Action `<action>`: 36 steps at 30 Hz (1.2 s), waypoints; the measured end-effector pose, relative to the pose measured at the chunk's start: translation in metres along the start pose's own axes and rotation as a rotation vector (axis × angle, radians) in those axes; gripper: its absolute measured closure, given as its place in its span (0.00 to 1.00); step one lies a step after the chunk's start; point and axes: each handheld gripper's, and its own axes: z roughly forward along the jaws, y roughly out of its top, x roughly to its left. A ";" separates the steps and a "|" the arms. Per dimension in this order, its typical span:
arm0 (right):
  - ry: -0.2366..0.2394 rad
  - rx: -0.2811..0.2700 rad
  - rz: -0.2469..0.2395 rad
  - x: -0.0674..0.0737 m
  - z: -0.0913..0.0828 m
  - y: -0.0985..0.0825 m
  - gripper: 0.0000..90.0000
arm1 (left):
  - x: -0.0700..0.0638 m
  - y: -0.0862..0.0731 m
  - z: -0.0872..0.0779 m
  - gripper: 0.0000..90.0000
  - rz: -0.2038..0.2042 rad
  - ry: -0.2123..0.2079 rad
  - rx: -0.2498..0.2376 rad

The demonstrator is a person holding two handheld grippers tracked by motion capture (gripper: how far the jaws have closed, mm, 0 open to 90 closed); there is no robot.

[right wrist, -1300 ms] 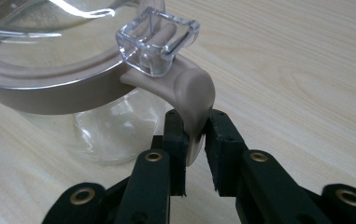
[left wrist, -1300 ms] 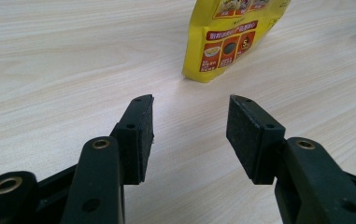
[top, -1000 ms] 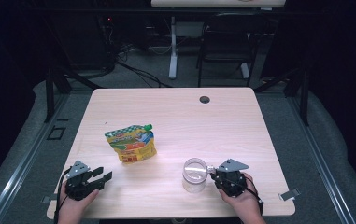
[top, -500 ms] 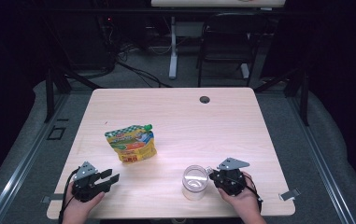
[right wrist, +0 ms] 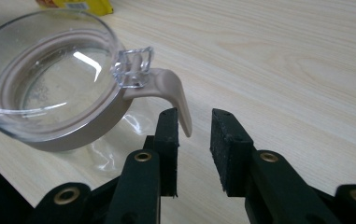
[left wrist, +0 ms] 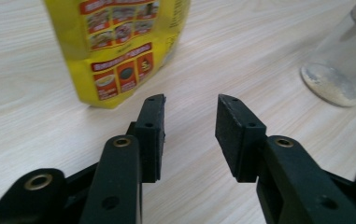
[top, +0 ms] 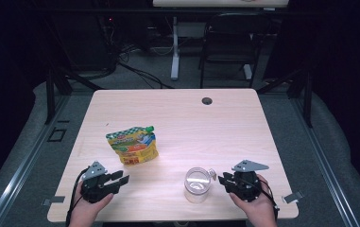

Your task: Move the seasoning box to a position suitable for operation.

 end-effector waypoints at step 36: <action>0.070 -0.008 0.081 0.009 -0.002 0.044 0.90 | -0.077 0.060 0.049 0.77 0.128 -0.174 0.067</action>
